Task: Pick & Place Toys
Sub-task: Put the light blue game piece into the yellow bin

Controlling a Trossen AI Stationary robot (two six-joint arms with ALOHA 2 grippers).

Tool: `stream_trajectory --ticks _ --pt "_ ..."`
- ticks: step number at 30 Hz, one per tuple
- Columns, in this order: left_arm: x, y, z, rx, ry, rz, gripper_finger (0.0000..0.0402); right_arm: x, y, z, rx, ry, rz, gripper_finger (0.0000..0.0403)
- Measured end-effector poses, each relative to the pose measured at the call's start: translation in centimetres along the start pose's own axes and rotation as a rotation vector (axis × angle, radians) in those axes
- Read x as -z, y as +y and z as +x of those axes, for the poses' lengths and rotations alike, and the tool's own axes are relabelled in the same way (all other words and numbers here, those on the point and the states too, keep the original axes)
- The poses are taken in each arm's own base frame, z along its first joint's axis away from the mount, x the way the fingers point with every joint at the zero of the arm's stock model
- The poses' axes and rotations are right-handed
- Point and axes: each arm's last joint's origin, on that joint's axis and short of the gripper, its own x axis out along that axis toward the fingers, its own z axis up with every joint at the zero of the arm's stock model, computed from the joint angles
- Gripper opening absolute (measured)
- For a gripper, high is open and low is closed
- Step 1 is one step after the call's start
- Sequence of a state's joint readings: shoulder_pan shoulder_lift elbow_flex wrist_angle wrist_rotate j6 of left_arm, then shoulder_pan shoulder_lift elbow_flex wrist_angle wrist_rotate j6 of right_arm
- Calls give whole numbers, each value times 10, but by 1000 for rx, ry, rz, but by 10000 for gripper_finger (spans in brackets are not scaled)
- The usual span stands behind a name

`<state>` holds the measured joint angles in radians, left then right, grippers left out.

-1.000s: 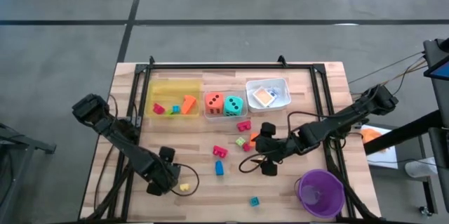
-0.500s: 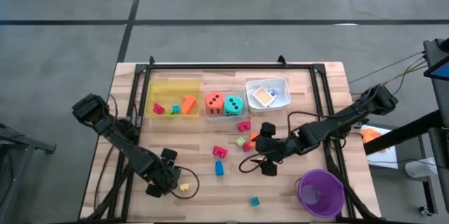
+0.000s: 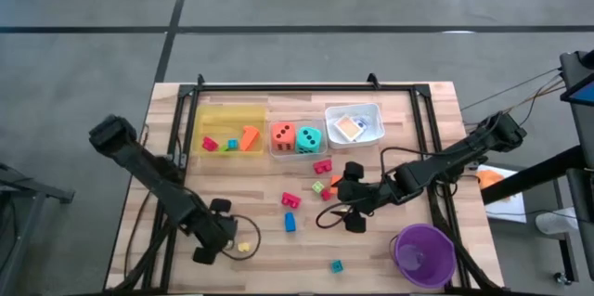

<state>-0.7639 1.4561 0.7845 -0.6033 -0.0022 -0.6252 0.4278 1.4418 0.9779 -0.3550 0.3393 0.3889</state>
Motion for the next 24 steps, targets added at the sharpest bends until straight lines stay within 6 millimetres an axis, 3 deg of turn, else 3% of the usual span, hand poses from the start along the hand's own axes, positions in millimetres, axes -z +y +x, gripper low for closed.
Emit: stream_trajectory --ticks 5,12,19,24 --pt "-8 17 -35 -23 -195 -225 127 0 0 0 -1 -3 1 364" --pt "-21 67 -74 -130 -456 -599 127 0 0 0 -1 -2 1 364" --pt "-19 143 -89 -279 -450 -950 127 0 0 0 -1 -2 3 364" --pt "-3 194 -99 -370 -376 -1129 127 0 0 0 0 -1 3 364"
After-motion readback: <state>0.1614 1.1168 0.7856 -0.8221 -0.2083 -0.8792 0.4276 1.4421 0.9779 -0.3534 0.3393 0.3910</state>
